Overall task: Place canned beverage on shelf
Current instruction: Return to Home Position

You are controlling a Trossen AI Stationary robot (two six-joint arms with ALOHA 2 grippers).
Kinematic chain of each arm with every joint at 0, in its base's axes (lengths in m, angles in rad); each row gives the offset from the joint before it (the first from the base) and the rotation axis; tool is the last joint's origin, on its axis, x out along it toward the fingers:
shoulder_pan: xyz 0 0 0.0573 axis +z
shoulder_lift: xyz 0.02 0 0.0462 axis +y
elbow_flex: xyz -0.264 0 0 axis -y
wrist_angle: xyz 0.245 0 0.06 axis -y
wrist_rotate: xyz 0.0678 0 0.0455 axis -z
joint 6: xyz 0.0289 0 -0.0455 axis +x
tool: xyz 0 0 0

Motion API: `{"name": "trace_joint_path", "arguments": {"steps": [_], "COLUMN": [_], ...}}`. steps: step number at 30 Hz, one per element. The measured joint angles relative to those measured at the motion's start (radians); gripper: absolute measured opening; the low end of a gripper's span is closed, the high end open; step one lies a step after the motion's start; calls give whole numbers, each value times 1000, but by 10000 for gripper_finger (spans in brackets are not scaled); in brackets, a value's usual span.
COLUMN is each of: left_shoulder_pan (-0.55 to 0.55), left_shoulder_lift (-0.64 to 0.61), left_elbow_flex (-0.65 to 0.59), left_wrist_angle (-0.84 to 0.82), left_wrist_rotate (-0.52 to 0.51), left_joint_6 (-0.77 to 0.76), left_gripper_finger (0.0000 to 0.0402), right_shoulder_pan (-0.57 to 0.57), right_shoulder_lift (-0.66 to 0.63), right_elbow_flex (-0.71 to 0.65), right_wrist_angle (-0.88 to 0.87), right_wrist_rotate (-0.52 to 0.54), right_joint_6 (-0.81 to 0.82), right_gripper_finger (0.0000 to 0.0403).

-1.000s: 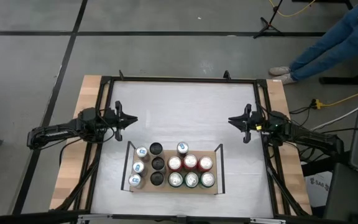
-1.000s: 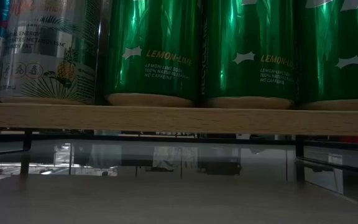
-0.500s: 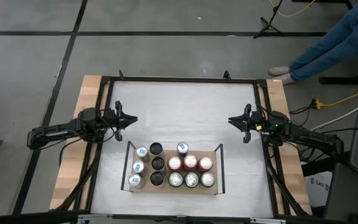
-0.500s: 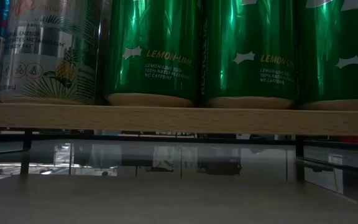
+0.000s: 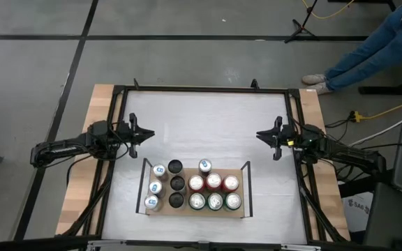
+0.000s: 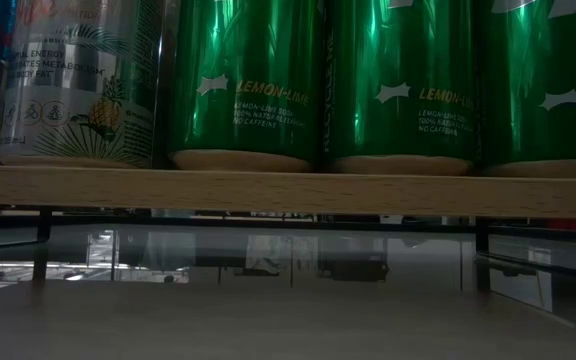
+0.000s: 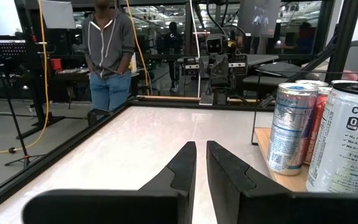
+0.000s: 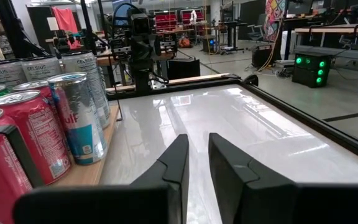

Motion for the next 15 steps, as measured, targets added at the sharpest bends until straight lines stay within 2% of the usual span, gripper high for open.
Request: {"name": "trace_joint_path", "arguments": {"steps": [15], "left_shoulder_pan": [0], "left_shoulder_lift": [0], "left_elbow_flex": [0], "left_wrist_angle": [0], "left_wrist_rotate": [0], "left_joint_6": [0], "left_gripper_finger": [32], "right_shoulder_pan": [0], "right_shoulder_lift": [1], "right_elbow_flex": [0], "right_wrist_angle": [-2], "right_wrist_rotate": [-22], "right_joint_6": [-6], "right_gripper_finger": [51]}}
